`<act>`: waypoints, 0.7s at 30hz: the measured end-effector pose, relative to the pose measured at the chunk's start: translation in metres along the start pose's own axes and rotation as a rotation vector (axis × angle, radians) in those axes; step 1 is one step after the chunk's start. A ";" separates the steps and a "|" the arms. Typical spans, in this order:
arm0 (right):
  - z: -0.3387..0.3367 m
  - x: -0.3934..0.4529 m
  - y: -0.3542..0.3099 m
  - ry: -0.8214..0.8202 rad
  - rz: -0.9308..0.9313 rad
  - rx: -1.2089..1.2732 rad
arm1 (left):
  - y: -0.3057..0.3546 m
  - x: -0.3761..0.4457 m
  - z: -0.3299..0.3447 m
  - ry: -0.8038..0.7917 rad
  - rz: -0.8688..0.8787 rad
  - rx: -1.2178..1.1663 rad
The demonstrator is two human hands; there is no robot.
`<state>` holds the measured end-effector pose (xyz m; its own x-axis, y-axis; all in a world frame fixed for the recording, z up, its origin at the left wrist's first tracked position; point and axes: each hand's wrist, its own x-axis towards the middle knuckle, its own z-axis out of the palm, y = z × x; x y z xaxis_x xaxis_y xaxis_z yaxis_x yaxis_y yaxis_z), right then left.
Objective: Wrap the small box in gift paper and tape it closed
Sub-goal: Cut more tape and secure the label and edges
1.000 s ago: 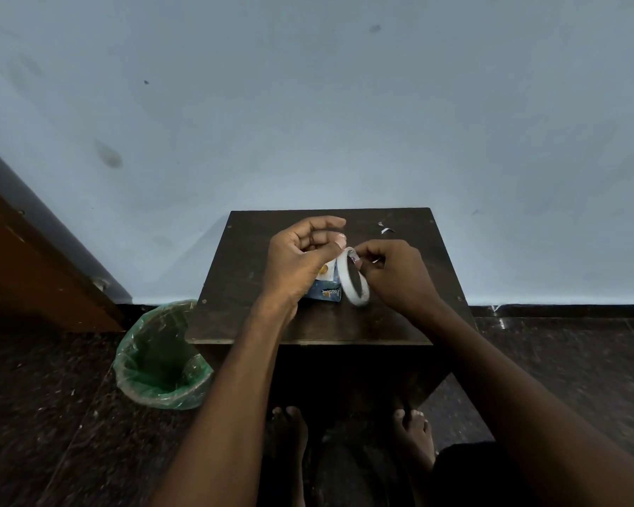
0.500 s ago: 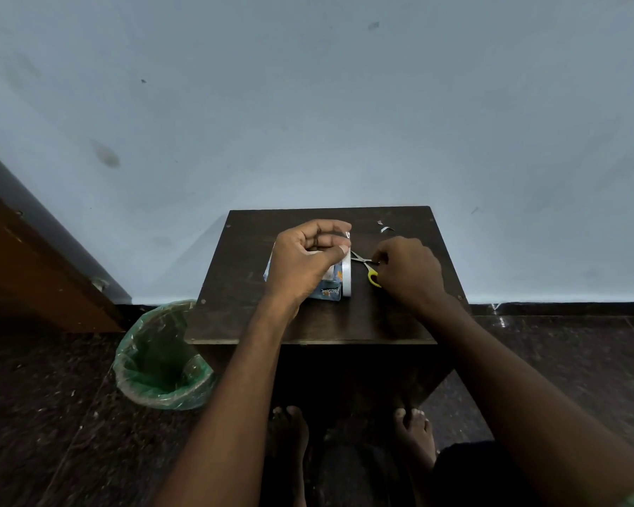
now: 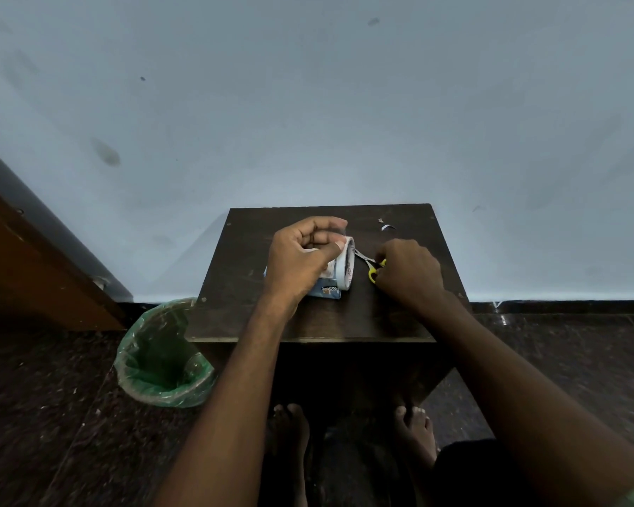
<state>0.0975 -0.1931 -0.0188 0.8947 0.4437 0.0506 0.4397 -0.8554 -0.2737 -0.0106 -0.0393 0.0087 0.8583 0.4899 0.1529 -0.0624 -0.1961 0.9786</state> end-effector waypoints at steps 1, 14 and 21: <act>0.000 0.000 -0.001 -0.002 -0.002 0.000 | 0.000 0.000 0.000 0.002 -0.001 -0.004; -0.011 0.001 0.005 0.183 0.074 0.192 | -0.001 0.001 -0.001 0.010 0.001 -0.003; -0.024 0.006 0.011 0.043 -0.002 0.772 | -0.006 0.005 -0.004 0.044 0.006 0.008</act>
<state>0.1100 -0.2061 0.0010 0.9031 0.4209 0.0845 0.2763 -0.4193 -0.8648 -0.0079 -0.0327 0.0045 0.8347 0.5254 0.1647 -0.0632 -0.2057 0.9766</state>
